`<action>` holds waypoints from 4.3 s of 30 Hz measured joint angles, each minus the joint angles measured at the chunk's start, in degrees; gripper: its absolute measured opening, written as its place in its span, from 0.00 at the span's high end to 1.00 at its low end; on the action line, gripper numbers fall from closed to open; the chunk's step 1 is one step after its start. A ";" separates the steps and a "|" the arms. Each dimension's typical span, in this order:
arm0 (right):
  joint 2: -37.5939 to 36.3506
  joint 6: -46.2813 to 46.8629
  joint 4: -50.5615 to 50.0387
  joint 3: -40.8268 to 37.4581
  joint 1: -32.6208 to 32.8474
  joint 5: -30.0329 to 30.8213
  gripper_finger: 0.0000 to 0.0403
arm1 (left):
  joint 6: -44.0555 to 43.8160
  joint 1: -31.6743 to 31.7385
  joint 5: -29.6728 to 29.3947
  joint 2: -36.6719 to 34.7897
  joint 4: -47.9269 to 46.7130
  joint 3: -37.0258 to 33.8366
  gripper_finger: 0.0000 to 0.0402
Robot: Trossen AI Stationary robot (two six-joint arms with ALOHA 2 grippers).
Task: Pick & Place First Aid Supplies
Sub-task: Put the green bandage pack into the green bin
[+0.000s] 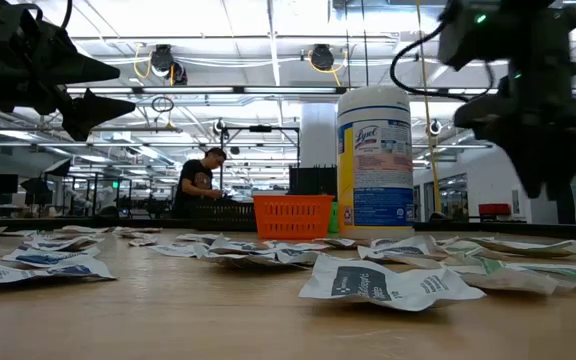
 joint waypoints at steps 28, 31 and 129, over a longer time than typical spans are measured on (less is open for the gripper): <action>6.49 46.17 13.39 0.02 47.11 -0.08 0.71 | 0.00 0.00 0.00 0.01 0.02 -0.01 0.24; 9.04 46.94 18.42 0.02 48.72 -0.13 0.71 | -0.02 0.00 0.00 0.00 0.02 0.01 0.24; 3.46 -19.06 -17.77 12.81 18.63 -0.95 1.00 | 0.00 0.00 -0.02 0.01 0.00 0.01 0.24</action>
